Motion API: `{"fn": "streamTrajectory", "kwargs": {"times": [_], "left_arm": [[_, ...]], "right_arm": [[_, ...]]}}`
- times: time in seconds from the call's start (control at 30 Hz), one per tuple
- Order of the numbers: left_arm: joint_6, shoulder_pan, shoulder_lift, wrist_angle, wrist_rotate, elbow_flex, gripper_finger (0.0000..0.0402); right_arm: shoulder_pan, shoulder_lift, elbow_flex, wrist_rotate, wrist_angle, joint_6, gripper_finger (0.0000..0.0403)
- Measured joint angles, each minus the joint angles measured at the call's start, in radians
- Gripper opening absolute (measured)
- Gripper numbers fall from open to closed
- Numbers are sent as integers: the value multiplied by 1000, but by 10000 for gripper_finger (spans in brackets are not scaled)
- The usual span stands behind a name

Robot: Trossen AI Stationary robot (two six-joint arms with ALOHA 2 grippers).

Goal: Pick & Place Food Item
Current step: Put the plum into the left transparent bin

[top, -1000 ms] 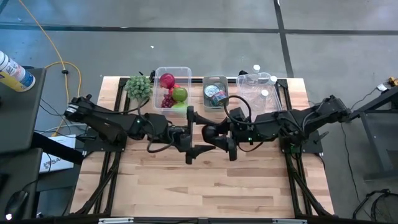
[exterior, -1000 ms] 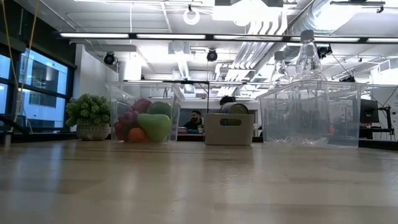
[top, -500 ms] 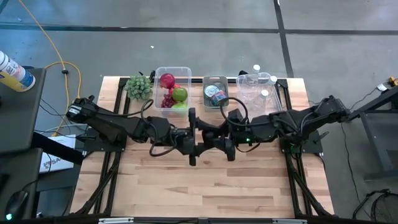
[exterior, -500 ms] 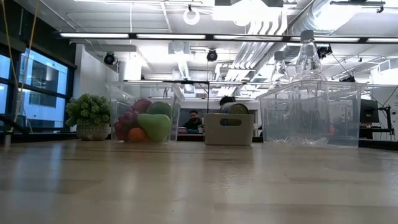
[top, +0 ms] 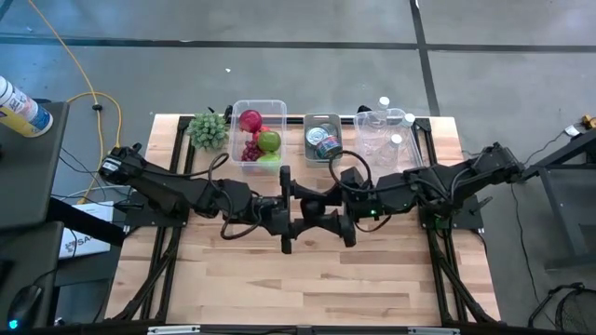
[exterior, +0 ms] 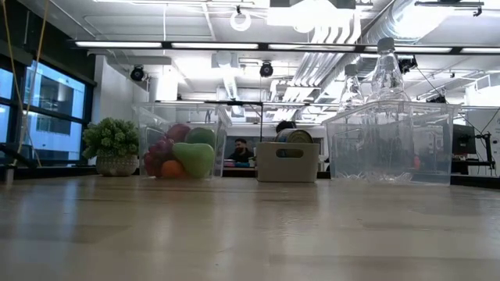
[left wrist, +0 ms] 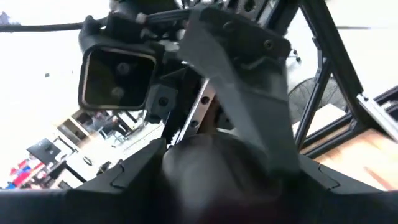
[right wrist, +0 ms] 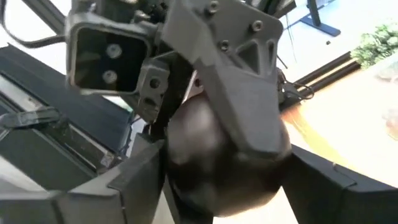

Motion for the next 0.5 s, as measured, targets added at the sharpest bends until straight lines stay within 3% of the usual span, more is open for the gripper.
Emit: {"fn": "streamTrajectory", "kwargs": {"times": [0.13,0.23,0.3,0.5], "left_arm": [[-63,-5,-1,-7,-28,0,237],[-119,-18,-9,-16,-115,1,237],[-153,-35,-28,-59,-160,1,236],[-380,9,-125,-366,-225,0,236]], "right_arm": [[0,0,0,-25,3,-37,309],[-3,-2,0,-77,18,-126,331],[-2,-13,-1,-58,7,-155,342],[9,-107,2,312,-131,-178,357]]}}
